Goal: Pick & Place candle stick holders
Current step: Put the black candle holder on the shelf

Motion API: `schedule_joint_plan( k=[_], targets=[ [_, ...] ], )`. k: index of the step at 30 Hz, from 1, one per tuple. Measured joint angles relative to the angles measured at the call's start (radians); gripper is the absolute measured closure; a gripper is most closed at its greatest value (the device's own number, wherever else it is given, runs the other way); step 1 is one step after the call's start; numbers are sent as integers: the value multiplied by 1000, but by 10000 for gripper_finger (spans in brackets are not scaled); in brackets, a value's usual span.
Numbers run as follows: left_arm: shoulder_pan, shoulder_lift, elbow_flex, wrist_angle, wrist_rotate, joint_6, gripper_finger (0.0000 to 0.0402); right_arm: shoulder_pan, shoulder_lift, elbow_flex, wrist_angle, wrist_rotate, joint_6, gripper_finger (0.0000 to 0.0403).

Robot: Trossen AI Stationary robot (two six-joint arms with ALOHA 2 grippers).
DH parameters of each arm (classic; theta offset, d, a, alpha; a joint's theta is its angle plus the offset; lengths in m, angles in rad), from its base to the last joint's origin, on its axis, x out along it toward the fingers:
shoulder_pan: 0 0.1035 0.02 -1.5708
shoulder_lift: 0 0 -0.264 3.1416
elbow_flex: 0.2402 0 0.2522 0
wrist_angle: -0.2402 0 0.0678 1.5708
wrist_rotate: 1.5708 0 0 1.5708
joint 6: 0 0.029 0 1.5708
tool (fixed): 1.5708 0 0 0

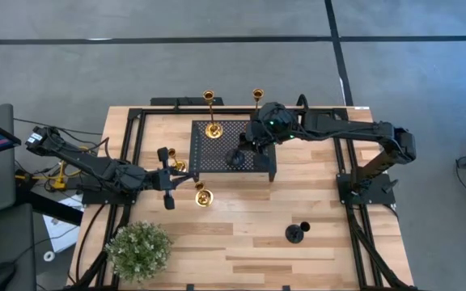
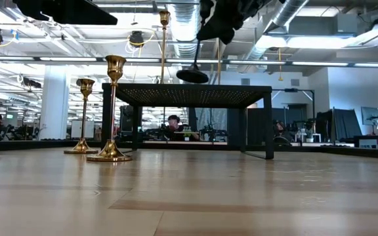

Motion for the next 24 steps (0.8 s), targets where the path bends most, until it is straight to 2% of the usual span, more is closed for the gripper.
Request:
schedule_joint_plan(
  k=[15, 24],
  targets=[
    [0, 0, 0, 0, 0, 0, 395, 14, 0, 0, -21, 3, 14, 403],
    [0, 0, 0, 0, 0, 0, 396, 17, -45, -3, -165, 168, 69, 403]
  ],
)
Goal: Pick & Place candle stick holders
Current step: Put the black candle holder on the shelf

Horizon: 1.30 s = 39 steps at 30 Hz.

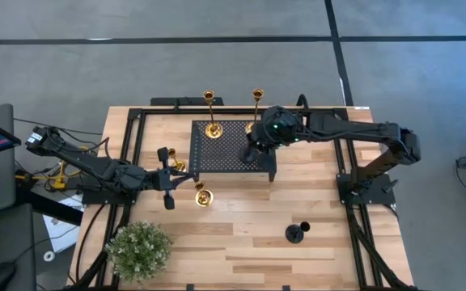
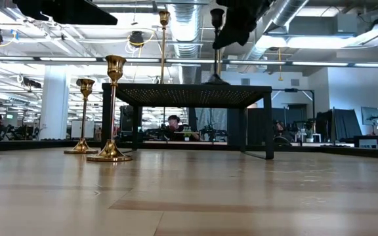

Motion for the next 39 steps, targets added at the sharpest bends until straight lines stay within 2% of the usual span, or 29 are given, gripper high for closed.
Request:
schedule_joint_plan(
  k=[8, 14, 22, 39],
  targets=[
    [0, 0, 0, -1, 0, 0, 394, -27, -53, 1, -25, 21, 29, 403],
    [0, 1, 0, -5, 0, 0, 396, -77, -75, 2, -82, 96, 74, 403],
    [0, 1, 0, -6, 0, 0, 396, -115, -75, 1, -134, 90, 74, 403],
    [0, 0, 0, -7, 0, 0, 395, -152, -74, 1, -142, -11, 73, 403]
  ],
)
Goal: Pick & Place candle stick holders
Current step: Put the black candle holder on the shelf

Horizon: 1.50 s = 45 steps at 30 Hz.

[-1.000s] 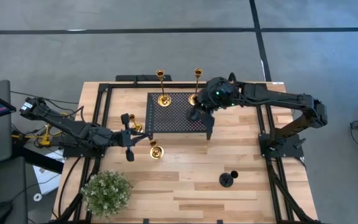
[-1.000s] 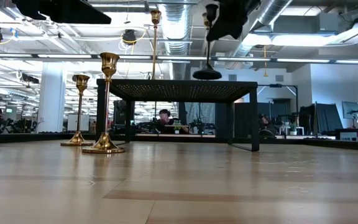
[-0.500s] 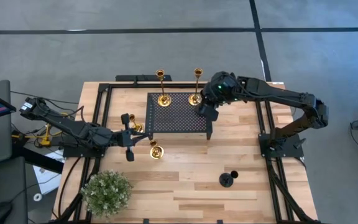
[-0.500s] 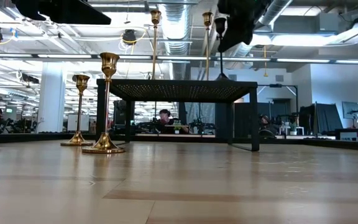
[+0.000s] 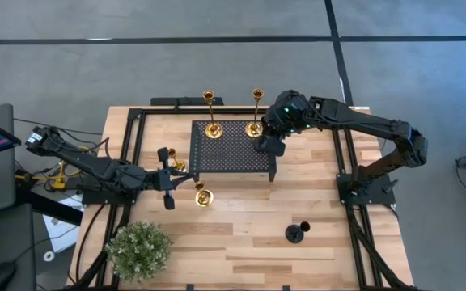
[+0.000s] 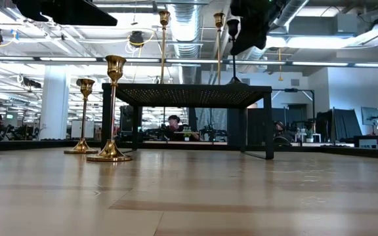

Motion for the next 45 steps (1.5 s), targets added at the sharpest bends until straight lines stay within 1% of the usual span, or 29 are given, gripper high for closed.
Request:
schedule_joint_plan(
  k=[15, 27, 36, 45],
  targets=[
    [0, 0, 0, 0, 0, 0, 393, 0, 3, 0, -15, -2, 22, 403],
    [0, 0, 0, 0, 0, 0, 393, 0, 3, 0, -15, -2, 77, 403],
    [0, 0, 0, 0, 0, 0, 394, 0, 3, 0, -15, -2, 79, 403],
    [0, 0, 0, 0, 0, 0, 396, 0, 3, 0, -15, -2, 79, 392]
  ],
)
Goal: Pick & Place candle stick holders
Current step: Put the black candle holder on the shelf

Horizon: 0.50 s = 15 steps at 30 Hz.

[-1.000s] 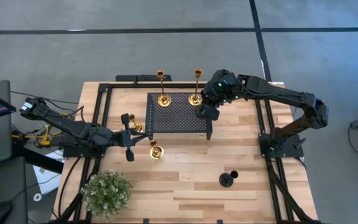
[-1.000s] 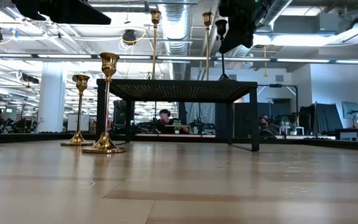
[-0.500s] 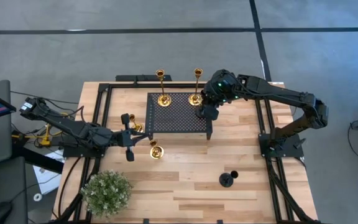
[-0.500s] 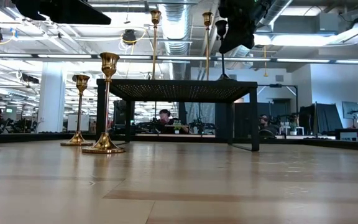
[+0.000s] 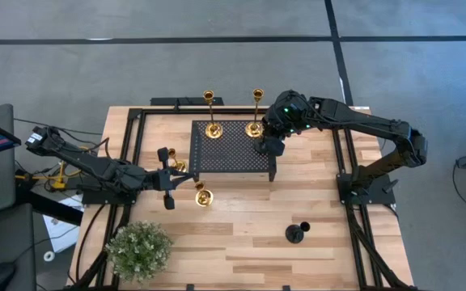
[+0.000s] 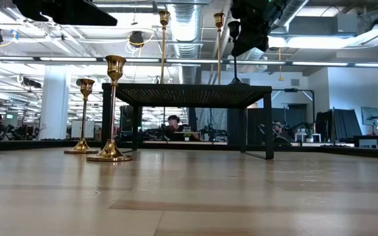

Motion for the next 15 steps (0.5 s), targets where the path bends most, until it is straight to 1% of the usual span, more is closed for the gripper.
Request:
schedule_joint_plan(
  k=[5, 15],
  targets=[
    [0, 0, 0, 0, 0, 0, 393, 0, 0, 0, 0, 0, 0, 393],
    [0, 0, 0, 0, 0, 0, 395, 0, 0, 0, 1, 8, 0, 348]
  ],
)
